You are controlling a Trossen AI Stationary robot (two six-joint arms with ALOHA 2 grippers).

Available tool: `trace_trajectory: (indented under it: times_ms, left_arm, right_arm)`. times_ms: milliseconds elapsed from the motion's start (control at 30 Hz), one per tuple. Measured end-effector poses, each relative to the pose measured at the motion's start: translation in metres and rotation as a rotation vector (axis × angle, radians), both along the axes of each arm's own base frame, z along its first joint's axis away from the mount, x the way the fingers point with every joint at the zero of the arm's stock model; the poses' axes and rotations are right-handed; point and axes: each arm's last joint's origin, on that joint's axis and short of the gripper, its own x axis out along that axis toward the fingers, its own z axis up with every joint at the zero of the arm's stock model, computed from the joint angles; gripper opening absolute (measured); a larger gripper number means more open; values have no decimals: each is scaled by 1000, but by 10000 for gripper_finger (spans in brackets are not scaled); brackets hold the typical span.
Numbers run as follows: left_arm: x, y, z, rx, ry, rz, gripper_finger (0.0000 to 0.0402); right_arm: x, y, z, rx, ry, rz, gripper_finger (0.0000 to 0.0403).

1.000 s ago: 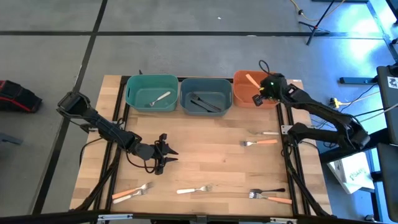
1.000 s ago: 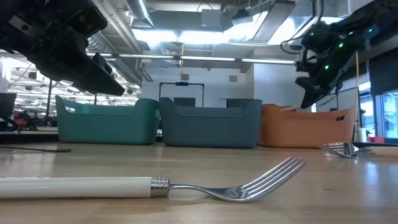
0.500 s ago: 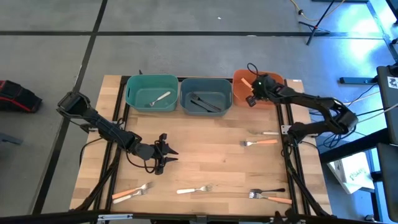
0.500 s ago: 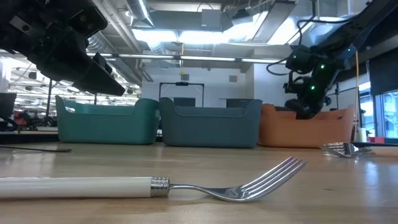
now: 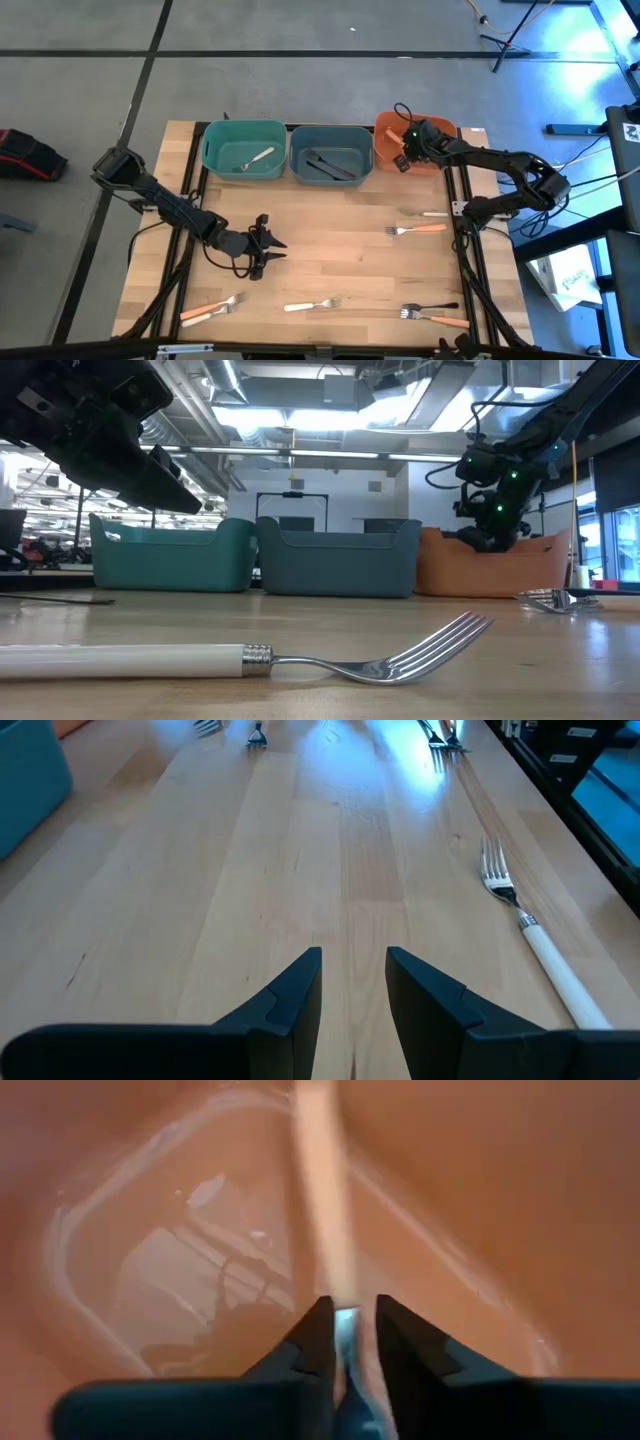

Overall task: Sort silverware by color (type)
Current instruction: Put the left black fork into the blue bin

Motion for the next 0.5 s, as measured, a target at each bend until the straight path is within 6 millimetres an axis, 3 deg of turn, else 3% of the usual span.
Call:
trace_trajectory:
  times_ms: [100, 267, 500]
  left_arm:
    - [1, 1, 0, 0, 0, 5, 108]
    - [2, 4, 0, 0, 0, 20, 108]
    - [3, 7, 0, 0, 1, 30, 108]
  right_arm:
    - [0, 0, 10, -10, 17, 9, 105]
    - [0, 7, 51, -21, -37, 38, 145]
    - [-1, 51, 100, -41, -89, 163, 156]
